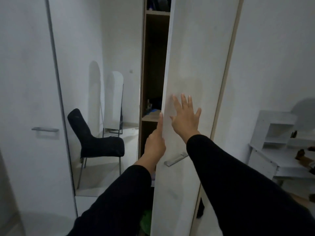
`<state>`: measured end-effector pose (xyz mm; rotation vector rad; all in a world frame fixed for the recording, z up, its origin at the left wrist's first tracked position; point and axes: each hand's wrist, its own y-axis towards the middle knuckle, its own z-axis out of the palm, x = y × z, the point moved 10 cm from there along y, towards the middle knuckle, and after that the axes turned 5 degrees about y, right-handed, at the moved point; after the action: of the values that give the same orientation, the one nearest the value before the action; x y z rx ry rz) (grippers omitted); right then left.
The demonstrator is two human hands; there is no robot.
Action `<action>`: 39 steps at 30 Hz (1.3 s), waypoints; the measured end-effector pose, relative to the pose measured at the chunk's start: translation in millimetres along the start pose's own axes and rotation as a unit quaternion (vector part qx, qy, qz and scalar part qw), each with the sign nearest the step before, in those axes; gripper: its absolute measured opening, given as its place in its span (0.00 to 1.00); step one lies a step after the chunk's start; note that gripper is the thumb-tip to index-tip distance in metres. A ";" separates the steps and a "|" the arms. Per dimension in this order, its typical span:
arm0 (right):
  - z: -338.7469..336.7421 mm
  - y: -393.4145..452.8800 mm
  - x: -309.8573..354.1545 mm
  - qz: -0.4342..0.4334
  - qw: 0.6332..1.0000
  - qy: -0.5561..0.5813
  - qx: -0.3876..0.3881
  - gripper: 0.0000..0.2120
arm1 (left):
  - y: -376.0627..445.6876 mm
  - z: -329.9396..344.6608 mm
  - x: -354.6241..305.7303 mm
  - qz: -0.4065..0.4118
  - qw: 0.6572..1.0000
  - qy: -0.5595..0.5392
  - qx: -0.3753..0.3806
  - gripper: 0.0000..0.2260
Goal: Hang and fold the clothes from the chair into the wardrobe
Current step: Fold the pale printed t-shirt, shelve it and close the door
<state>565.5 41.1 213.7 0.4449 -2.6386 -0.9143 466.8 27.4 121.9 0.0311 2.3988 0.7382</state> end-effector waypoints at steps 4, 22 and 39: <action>38.7 38.0 9.2 -0.014 1.000 0.007 -0.011 0.38 | 31.8 -0.1 34.0 0.021 0.975 0.213 -0.061 0.42; 200.9 190.9 26.1 -0.073 0.997 -0.012 -0.029 0.48 | 211.0 44.8 161.6 -0.037 0.900 0.435 -0.001 0.60; 196.9 163.7 31.6 0.013 0.997 0.064 0.042 0.35 | 192.2 43.6 170.4 -0.003 0.922 0.381 0.070 0.47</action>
<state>430.1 257.6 176.8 0.4733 -2.5670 -0.7426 324.9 244.6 97.5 -0.2506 3.1875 0.6446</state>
